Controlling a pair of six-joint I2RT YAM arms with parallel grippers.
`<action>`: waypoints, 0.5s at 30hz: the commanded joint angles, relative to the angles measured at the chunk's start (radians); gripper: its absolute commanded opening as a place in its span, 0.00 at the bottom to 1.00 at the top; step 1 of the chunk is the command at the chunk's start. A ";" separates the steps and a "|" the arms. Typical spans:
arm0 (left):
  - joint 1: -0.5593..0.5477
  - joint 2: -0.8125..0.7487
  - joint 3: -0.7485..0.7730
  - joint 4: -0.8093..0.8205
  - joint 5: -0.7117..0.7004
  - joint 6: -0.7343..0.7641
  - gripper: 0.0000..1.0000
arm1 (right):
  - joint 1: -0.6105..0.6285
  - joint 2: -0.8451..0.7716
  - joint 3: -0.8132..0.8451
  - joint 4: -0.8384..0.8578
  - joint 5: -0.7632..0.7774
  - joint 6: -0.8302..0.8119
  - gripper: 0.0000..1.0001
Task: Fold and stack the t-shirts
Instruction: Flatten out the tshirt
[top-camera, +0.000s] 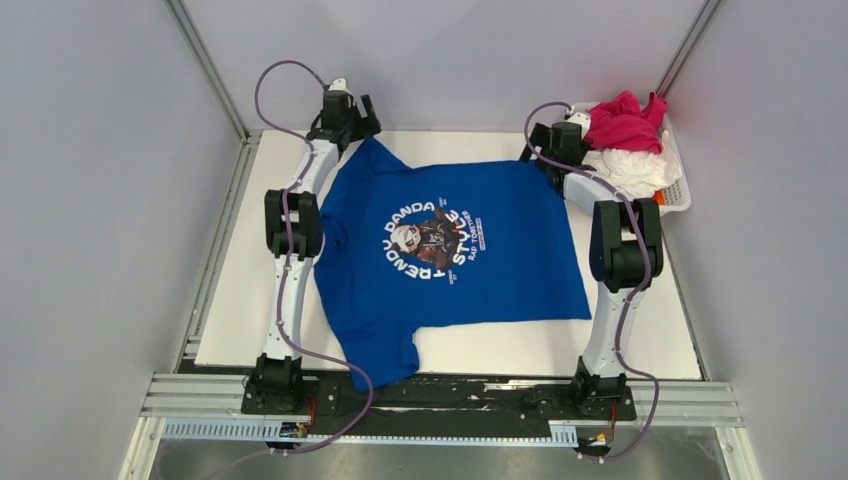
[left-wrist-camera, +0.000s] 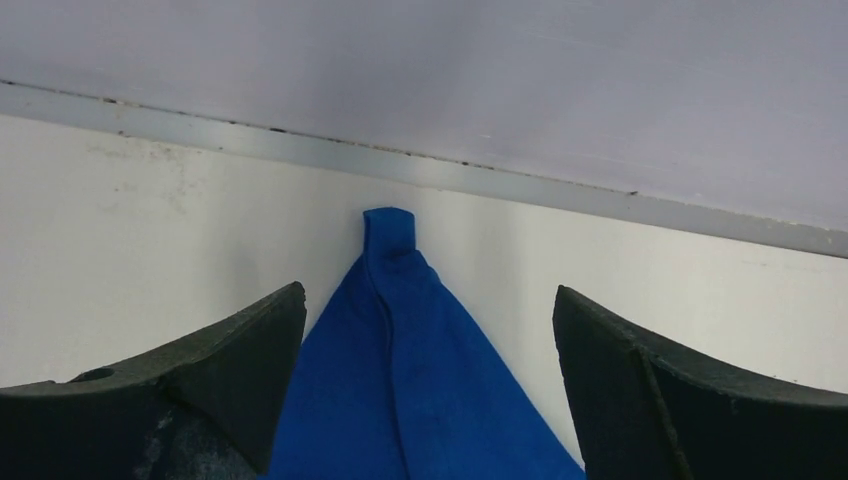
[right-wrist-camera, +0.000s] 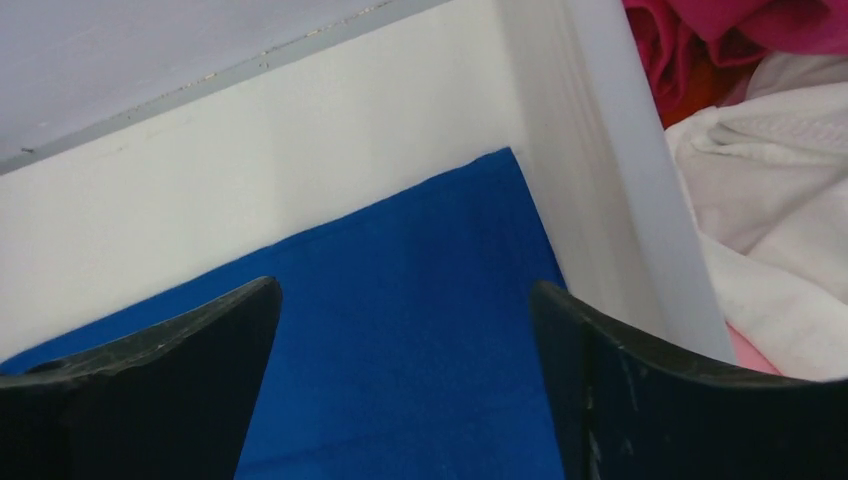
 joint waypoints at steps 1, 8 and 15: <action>0.005 -0.116 -0.014 0.025 0.083 -0.039 1.00 | -0.004 -0.164 -0.055 0.041 -0.101 -0.009 1.00; -0.004 -0.397 -0.362 -0.126 0.082 -0.117 1.00 | 0.033 -0.336 -0.264 -0.009 -0.184 0.059 1.00; -0.029 -0.786 -0.972 -0.008 0.134 -0.219 1.00 | 0.040 -0.445 -0.486 -0.152 -0.296 0.190 1.00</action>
